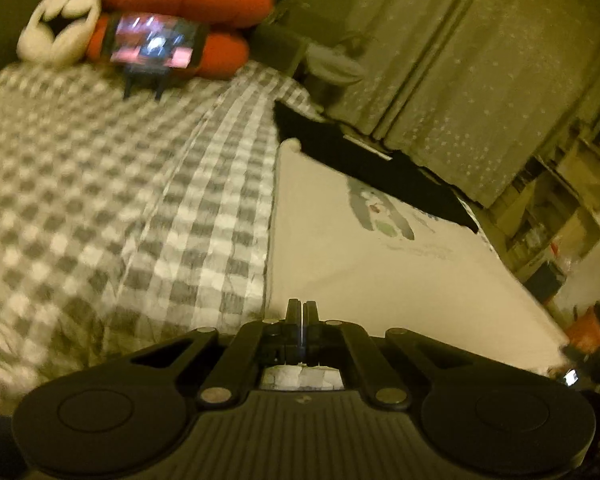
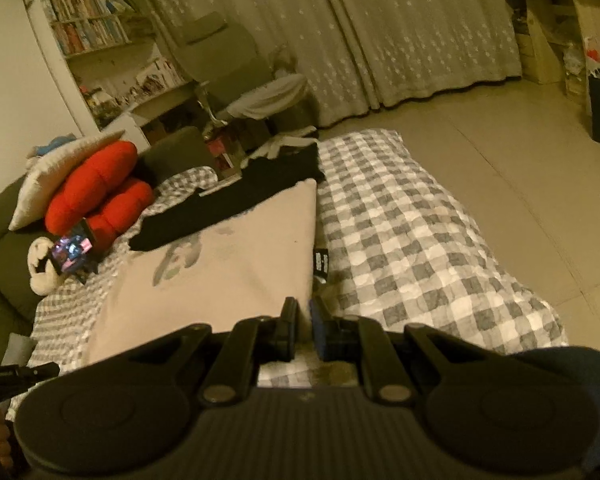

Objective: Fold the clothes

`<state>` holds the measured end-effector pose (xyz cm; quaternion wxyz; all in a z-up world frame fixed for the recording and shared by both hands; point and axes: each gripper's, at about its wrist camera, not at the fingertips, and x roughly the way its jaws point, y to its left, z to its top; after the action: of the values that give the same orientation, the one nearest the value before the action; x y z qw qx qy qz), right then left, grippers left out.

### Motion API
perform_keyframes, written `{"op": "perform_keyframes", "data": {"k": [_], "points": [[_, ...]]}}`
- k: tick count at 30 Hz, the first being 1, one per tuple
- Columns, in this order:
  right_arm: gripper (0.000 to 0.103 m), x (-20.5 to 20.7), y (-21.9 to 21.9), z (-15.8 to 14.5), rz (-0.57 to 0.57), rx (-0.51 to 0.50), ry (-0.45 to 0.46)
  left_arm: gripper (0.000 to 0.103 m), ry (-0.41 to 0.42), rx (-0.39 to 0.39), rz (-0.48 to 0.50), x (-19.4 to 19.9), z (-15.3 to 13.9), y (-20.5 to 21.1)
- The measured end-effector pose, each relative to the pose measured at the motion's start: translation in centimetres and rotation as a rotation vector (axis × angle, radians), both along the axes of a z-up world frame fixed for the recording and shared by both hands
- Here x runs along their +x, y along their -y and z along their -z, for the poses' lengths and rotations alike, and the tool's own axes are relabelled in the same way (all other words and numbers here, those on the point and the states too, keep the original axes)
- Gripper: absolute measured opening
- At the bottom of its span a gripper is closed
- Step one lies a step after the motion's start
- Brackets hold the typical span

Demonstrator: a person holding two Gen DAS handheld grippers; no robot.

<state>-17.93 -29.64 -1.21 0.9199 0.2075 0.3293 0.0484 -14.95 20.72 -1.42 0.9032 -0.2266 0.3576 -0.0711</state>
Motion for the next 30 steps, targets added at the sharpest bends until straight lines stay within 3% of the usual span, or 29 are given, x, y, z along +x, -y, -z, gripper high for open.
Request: {"op": "perform_keyframes", "data": {"k": [6, 11, 14, 15, 18, 30], "points": [[0.01, 0.1, 0.0, 0.0, 0.004, 0.001, -0.007, 0.021, -0.043, -0.018, -0.001, 0.9, 0.9, 0.0], [0.01, 0.4, -0.1, 0.3, 0.007, 0.002, -0.011, 0.029, -0.1, -0.016, 0.009, 2.1, 2.2, 0.6], [0.01, 0.5, 0.0, 0.4, 0.01, 0.0, -0.014, 0.027, -0.102, -0.001, 0.033, 2.4, 2.6, 1.3], [0.01, 0.5, 0.0, 0.4, 0.01, 0.0, -0.014, 0.014, -0.097, 0.023, 0.038, 2.4, 2.5, 1.6], [0.01, 0.5, 0.0, 0.4, 0.012, 0.003, -0.012, 0.004, -0.102, 0.033, 0.036, 2.6, 2.7, 1.7], [0.01, -0.6, 0.0, -1.5, -0.015, 0.015, 0.062, 0.002, -0.019, -0.006, -0.007, -0.6, -0.8, 0.3]]}}
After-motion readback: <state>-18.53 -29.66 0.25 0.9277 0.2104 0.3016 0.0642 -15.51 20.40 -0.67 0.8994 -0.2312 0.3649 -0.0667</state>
